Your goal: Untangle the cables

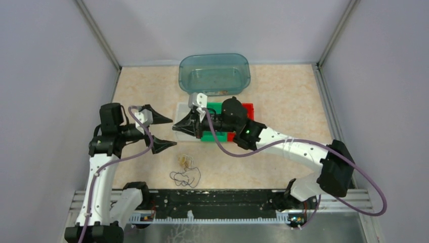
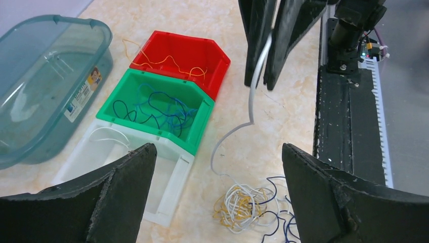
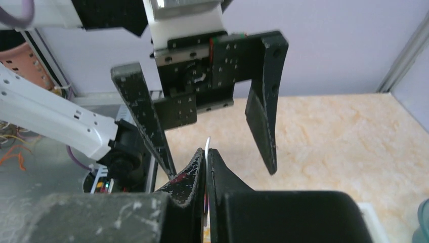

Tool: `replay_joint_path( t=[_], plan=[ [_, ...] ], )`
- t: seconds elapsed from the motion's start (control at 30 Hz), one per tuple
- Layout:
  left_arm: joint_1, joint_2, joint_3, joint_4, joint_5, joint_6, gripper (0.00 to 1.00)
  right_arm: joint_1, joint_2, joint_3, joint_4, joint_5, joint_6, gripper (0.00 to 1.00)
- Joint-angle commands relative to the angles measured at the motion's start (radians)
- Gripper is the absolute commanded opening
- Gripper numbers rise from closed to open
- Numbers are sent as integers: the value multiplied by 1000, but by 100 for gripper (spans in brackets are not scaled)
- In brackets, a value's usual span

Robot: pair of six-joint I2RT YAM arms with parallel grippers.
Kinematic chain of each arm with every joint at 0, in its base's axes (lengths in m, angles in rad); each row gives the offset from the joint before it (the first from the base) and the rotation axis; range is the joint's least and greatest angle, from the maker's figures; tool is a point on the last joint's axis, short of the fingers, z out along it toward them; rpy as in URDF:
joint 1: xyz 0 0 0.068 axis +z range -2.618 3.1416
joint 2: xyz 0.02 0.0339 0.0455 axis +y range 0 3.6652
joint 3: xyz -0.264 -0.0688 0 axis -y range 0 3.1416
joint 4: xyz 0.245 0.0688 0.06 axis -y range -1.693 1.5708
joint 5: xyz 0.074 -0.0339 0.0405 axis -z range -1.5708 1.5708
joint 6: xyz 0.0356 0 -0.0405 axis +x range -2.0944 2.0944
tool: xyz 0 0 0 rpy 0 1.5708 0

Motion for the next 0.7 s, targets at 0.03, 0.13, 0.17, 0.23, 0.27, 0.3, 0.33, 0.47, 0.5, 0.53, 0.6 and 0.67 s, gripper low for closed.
replay_joint_path(
  t=[0.03,0.13,0.17,0.23,0.27,0.3,0.33,0.47,0.5,0.53,0.6,0.67],
  plan=[
    [-13,-12,-22,47,44,-18,98,-7,-24,67,158,-42,76,0],
    [-33,0,-25,57,64,-67,96,-6,-16,88,198,-60,109,0],
    [-51,4,-29,84,68,-113,95,-6,-11,96,206,-67,120,0],
    [-86,1,-47,175,67,-232,90,-4,-1,114,207,-69,123,0],
    [-103,-2,-55,219,60,-284,87,-3,3,119,211,-67,127,0],
    [-121,-3,-66,251,52,-320,84,-3,5,120,218,-66,131,0],
    [-139,-5,-69,264,39,-333,81,-2,7,120,227,-67,137,0],
    [-175,-5,-77,292,6,-369,59,2,1,117,240,-67,143,0],
    [-176,-5,-79,306,1,-381,48,2,-2,113,243,-64,144,0],
    [-178,-6,-76,320,-6,-399,34,2,-7,105,247,-57,146,0],
    [-178,-11,-64,344,-31,-423,12,2,-20,88,251,-35,148,0],
    [-178,-17,-43,358,-55,-439,0,2,-38,65,258,-5,148,9]
  ],
)
